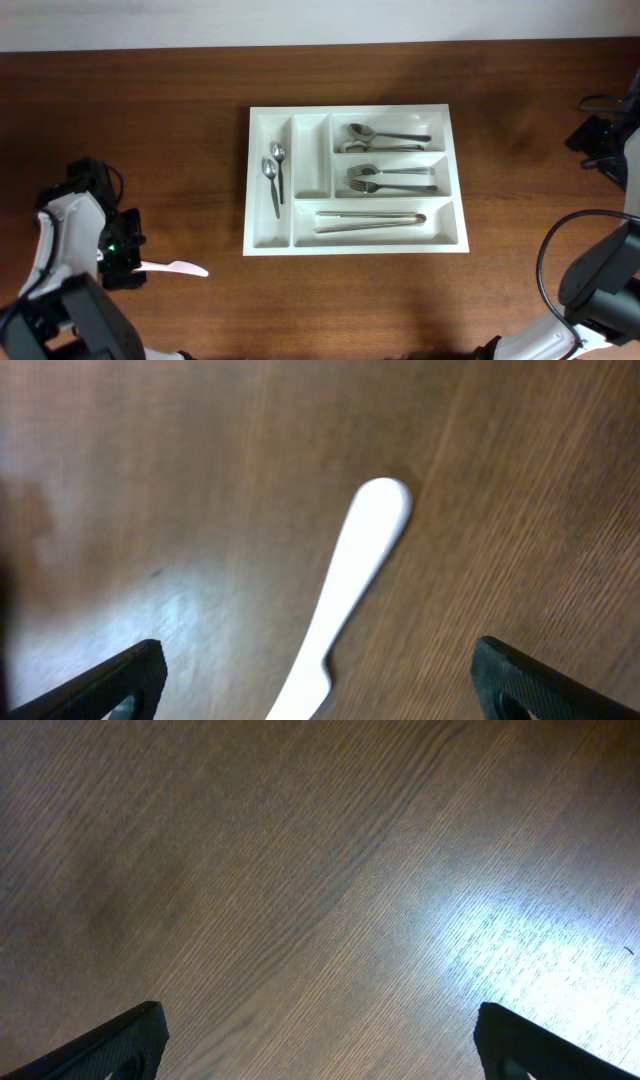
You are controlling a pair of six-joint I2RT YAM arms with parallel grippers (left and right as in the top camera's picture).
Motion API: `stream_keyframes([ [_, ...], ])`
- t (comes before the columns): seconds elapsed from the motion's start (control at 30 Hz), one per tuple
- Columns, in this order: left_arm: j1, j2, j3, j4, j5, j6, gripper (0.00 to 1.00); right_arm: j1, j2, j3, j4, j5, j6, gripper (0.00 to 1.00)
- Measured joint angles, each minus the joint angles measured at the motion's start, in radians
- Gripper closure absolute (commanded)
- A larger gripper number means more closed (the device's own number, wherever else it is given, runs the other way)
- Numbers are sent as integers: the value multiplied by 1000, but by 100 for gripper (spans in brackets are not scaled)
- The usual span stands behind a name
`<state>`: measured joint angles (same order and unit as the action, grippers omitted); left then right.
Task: Pack container
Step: 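Lower the left gripper onto the white knife handle and close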
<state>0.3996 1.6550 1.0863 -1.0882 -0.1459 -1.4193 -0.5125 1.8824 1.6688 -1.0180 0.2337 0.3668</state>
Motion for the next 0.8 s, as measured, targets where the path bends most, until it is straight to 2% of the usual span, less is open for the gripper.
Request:
stream_keyframes([
  [0.27, 0, 63, -2, 95, 11, 106, 1, 0, 0, 0, 0, 0, 0, 1],
  [0.5, 0, 74, -2, 98, 15, 229, 1, 0, 0, 0, 0, 0, -1, 2],
  [0.67, 0, 74, -37, 76, 17, 257, 1, 0, 0, 0, 0, 0, 0, 1],
  [0.8, 0, 75, -124, 124, 31, 257, 1, 0, 0, 0, 0, 0, 0, 1],
])
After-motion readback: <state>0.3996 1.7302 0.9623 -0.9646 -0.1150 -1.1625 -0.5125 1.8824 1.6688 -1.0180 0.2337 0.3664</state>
